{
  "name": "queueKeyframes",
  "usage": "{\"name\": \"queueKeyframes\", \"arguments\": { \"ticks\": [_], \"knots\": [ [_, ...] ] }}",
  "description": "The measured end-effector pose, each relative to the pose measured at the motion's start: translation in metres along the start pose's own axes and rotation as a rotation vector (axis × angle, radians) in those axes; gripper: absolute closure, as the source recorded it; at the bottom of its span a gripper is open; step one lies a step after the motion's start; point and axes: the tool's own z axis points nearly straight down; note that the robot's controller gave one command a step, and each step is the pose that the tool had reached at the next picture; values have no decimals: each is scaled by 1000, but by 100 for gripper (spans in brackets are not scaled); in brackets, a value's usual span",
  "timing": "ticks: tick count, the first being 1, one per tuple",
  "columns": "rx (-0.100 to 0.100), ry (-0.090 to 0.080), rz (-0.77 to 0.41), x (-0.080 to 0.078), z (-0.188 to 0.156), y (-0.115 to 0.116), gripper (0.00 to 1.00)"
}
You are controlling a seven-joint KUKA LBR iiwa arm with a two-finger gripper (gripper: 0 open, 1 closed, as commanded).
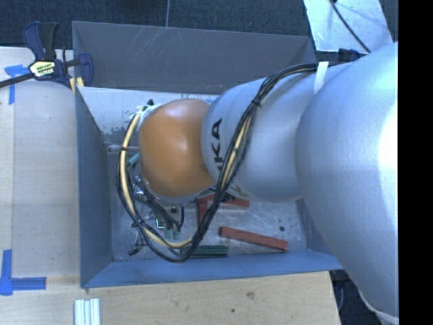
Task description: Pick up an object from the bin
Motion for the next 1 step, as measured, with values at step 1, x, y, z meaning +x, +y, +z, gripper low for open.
{"name": "queueKeyframes", "arguments": {
  "ticks": [1],
  "knots": [
    [0,-19,-332,0,69,-84,0]
  ]
}}
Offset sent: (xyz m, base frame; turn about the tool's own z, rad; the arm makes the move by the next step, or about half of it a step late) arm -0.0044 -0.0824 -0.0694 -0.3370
